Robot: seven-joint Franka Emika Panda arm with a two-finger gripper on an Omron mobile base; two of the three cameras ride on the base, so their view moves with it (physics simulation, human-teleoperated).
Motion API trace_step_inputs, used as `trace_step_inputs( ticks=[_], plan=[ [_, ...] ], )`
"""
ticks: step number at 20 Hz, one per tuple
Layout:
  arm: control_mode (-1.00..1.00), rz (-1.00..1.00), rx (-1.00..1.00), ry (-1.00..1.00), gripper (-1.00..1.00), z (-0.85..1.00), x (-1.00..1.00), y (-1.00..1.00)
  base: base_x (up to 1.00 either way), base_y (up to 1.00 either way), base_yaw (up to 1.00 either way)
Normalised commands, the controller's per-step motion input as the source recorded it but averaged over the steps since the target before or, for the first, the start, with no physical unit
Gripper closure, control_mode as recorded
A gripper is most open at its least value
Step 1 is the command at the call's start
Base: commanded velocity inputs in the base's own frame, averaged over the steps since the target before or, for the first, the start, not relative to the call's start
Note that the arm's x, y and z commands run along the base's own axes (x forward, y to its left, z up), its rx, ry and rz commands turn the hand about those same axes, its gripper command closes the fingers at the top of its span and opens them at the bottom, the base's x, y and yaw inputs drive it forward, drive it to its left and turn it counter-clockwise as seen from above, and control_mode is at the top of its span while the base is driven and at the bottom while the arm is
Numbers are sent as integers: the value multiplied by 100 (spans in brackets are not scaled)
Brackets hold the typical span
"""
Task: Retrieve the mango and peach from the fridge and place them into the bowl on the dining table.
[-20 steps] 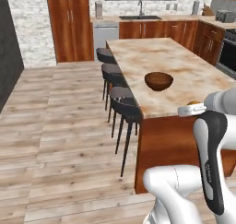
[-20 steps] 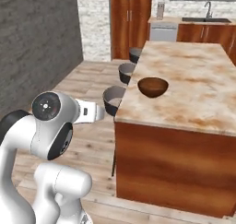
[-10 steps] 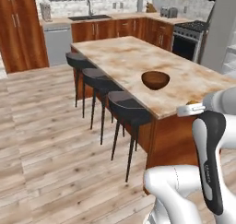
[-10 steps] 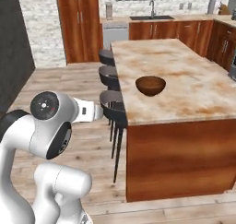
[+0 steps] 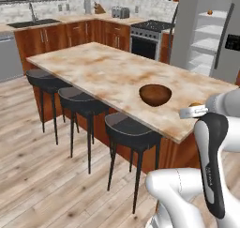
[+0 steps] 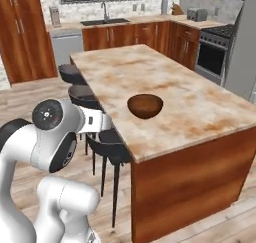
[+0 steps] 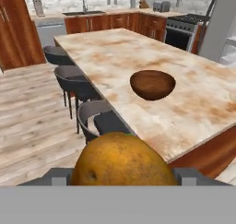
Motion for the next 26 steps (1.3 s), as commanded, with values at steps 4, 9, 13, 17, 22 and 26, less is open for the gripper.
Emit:
trace_step_inputs(
  ticks=[4,9,13,17,22,26],
  plan=[
    [100,0,0,0,100,0,0,0,89,47,-49],
    [100,0,0,0,100,0,0,0,97,52,-49],
    [100,0,0,0,100,0,0,0,90,53,-45],
    [100,0,0,0,100,0,0,0,68,28,-35],
    [-100,-17,-5,0,100,-12,39,0,25,3,-12],
    [-100,-26,-6,0,100,-21,77,0,0,0,0]
  ],
)
